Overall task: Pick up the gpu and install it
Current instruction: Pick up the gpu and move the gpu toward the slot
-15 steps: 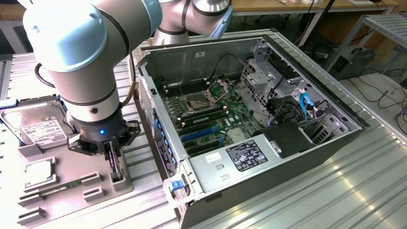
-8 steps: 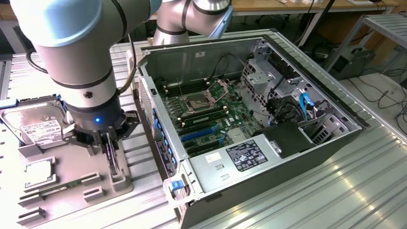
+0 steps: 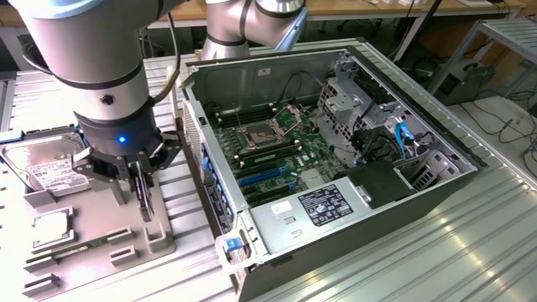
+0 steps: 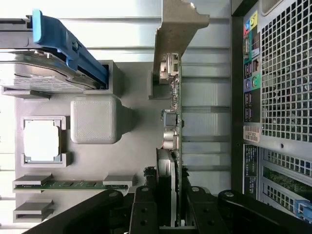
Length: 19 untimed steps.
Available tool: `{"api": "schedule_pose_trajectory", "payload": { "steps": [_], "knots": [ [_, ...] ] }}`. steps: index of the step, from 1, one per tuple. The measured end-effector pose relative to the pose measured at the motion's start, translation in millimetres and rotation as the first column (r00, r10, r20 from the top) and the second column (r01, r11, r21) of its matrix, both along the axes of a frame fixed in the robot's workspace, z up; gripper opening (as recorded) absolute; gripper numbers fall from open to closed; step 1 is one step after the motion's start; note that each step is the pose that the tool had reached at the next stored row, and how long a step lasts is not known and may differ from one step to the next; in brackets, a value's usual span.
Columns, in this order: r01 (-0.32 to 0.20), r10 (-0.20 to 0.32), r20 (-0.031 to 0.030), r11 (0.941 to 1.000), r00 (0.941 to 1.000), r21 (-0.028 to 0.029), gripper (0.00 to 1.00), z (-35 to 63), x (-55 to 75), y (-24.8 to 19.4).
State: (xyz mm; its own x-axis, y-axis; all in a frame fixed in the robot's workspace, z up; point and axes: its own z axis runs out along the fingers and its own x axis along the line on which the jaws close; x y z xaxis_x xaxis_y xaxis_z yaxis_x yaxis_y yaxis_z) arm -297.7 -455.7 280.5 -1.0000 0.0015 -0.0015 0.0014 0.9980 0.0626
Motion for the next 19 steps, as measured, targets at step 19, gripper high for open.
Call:
{"api": "schedule_pose_trajectory", "payload": {
  "steps": [19],
  "knots": [
    [0.000,0.000,0.0001,1.0000,1.0000,0.0000,0.27,81.4,0.0,0.0]
  ]
}}
